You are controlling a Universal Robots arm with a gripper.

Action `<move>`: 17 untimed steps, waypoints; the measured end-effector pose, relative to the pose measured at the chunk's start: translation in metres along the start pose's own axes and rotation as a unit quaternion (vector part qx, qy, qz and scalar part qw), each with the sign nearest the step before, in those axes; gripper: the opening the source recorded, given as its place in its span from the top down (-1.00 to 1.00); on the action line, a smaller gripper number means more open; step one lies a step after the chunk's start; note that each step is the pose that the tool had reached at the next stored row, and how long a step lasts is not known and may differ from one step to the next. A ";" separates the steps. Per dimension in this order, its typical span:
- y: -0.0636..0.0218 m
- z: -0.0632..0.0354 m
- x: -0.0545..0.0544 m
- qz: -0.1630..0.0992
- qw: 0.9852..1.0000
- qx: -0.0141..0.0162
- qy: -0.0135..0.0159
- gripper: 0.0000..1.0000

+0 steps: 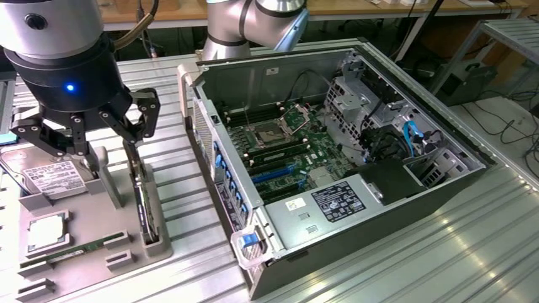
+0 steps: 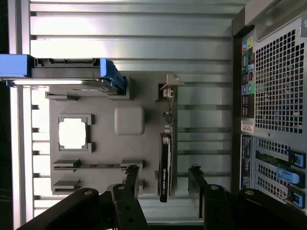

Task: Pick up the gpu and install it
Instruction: 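Pick up the gpu and move the gpu toward the slot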

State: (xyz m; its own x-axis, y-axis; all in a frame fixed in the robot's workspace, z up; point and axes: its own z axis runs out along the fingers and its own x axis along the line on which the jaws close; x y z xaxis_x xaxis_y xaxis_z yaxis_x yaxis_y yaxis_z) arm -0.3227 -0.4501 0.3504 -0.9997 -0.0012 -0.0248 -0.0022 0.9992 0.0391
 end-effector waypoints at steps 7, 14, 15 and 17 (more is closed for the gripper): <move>-0.0002 0.0043 -0.001 0.000 1.000 0.000 0.000 -0.09; -0.0008 0.0104 -0.001 0.000 1.000 0.000 0.000 -0.09; -0.0008 0.0110 -0.001 0.000 1.000 0.000 0.000 -0.09; -0.0008 0.0123 -0.001 0.000 1.000 0.000 0.000 -0.09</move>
State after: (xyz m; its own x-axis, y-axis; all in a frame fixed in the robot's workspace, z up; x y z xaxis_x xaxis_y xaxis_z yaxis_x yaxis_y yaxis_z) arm -0.3211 -0.4505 0.3382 -0.9997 -0.0013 -0.0246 -0.0022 0.9992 0.0397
